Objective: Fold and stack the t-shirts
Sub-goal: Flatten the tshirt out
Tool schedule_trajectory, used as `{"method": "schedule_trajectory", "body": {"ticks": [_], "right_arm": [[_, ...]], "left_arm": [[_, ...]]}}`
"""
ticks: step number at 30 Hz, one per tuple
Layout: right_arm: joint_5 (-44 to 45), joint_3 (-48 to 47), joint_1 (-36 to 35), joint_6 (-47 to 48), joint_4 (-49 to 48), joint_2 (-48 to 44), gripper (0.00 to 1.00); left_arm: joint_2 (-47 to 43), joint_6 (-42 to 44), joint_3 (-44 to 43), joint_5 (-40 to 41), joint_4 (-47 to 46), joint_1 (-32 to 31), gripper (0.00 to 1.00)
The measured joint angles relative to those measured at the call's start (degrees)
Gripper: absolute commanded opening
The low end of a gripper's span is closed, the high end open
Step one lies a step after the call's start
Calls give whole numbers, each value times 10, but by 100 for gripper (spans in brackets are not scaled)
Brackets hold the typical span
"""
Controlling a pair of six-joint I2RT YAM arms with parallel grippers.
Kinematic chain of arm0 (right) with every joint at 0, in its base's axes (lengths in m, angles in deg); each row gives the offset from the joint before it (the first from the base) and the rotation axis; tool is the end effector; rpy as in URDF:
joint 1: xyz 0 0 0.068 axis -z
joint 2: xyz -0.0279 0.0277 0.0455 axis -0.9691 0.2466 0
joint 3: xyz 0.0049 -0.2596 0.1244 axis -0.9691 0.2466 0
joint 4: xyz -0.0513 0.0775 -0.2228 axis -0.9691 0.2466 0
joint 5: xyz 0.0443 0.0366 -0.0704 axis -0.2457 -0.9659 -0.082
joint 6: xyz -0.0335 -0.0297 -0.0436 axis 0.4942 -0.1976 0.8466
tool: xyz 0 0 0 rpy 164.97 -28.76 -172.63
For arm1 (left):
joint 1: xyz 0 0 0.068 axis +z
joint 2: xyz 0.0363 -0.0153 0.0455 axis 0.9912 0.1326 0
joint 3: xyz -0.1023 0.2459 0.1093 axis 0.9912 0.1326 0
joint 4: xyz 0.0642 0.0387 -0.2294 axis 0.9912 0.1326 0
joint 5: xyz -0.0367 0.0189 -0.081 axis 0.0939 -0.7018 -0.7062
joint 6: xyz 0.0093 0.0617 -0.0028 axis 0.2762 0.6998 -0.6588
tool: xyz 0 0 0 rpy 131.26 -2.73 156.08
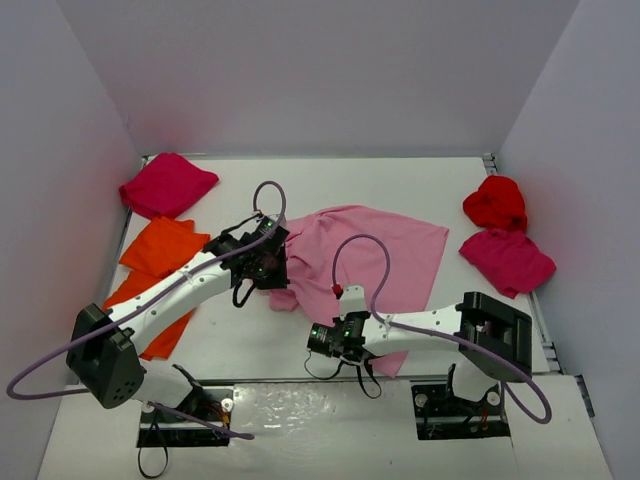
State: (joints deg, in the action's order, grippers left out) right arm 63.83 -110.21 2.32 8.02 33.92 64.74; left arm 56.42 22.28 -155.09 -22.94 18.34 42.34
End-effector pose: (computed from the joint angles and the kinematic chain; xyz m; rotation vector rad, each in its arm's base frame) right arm 0.0984 0.2422 0.1715 -0.0697 2.5233 0.0839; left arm 0.2063 -0.1749 0.2943 -0.0787 2.6363 -0.5876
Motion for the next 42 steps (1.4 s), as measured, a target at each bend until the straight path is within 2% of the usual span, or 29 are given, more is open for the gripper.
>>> {"method": "schedule_trajectory", "body": {"ticks": [3,5,7,8,11,15,18,21,28,35,42], "right_arm": [[25,-59,-11,6,24,0,26],[56,-116,3,32,26,-1,30],[80,-168,48,72,-5,-5,32],[84,-179,81,93,-25,-10,30],[70,-183,205,154,-81,-21,1],[16,-153,401,208,-154,-8,0],[-9,-146,488,233,-178,22,0],[-17,-156,511,252,-191,65,0],[-37,-217,516,275,-208,174,0],[-36,-272,523,289,-220,245,0],[-66,-341,559,292,-235,296,0]], "left_arm": [[-3,0,0,0,0,1,0],[-6,0,2,0,-2,1,0],[-13,-1,9,0,-1,1,0],[-18,-1,13,0,-2,1,0],[-36,-2,23,6,3,1,0],[-60,-2,29,18,15,2,0],[-77,-2,36,23,20,7,0],[-86,-1,42,27,28,13,0],[-88,0,59,25,31,22,0],[-100,-2,83,23,29,23,0],[-115,-6,93,19,32,31,0]]}}
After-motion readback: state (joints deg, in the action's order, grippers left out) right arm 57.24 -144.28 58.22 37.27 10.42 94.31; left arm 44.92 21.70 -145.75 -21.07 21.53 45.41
